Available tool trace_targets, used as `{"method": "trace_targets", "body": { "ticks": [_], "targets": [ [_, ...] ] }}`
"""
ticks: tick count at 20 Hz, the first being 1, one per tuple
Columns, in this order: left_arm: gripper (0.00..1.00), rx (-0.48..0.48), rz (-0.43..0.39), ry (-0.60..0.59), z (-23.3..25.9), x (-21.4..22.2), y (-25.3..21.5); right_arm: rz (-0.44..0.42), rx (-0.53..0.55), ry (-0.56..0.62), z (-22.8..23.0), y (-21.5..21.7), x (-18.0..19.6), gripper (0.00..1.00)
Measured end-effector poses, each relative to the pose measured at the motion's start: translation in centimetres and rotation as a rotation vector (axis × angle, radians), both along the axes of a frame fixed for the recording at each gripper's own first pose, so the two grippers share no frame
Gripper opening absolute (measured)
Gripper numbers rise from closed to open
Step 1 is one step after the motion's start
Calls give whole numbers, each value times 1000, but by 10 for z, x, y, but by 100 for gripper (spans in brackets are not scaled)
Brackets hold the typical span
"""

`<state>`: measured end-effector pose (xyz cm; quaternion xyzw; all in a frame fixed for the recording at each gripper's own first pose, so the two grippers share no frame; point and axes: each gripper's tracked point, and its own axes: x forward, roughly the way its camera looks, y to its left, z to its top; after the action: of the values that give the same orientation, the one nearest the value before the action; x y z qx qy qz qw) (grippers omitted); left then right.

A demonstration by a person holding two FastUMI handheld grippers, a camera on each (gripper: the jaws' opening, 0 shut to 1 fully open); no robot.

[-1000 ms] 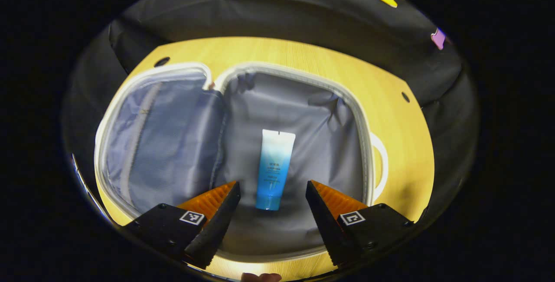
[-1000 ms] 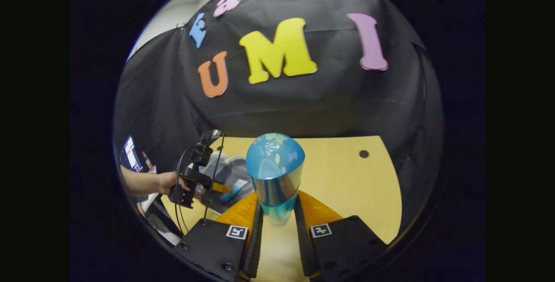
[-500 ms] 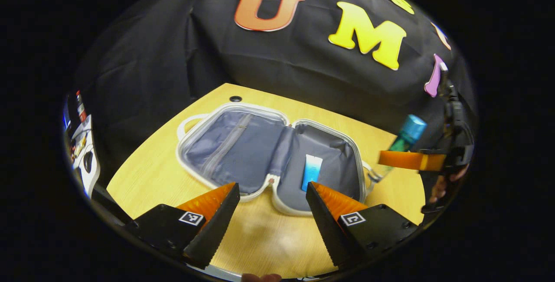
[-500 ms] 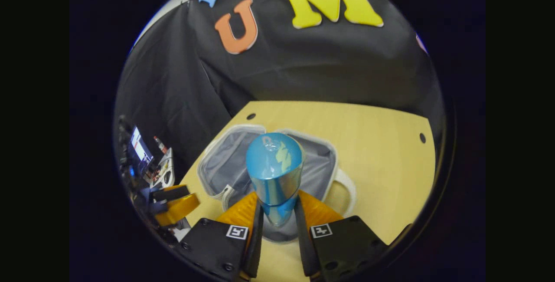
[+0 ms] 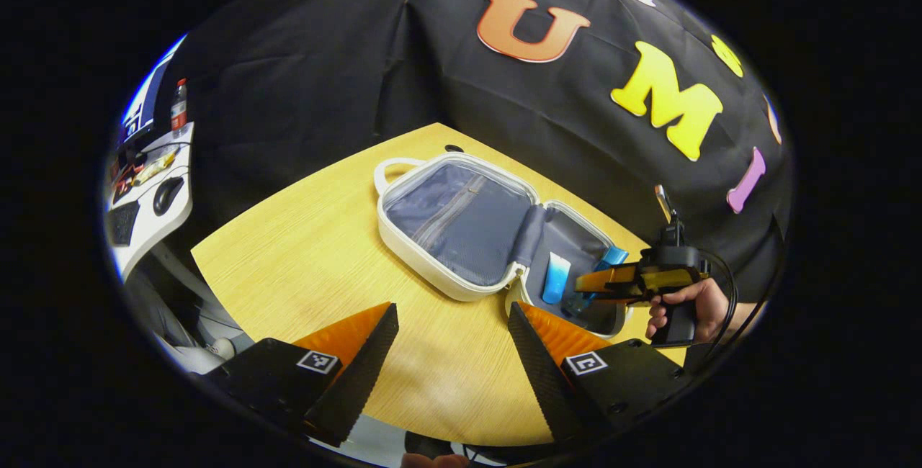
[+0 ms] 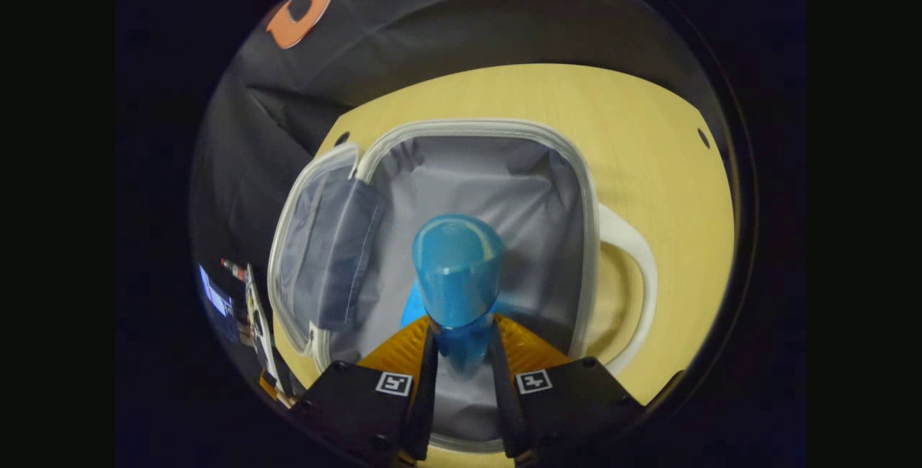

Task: First open the suitcase, pack the skin care products into it, and then close the suitcase.

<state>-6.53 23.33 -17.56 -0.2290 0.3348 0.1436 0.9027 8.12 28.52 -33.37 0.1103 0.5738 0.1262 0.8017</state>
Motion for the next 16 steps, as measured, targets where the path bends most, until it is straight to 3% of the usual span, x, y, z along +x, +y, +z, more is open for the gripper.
{"method": "trace_targets", "body": {
  "ticks": [7,9,16],
  "targets": [
    [99,-5,16,-70,28,14,9,-75,-125,94,-16,-1,3,35],
    [98,5,18,-77,33,18,11,-70,-161,95,-15,3,0,32],
    [98,90,-10,-72,40,19,16,-66,-247,112,-15,4,0,36]
  ]
}}
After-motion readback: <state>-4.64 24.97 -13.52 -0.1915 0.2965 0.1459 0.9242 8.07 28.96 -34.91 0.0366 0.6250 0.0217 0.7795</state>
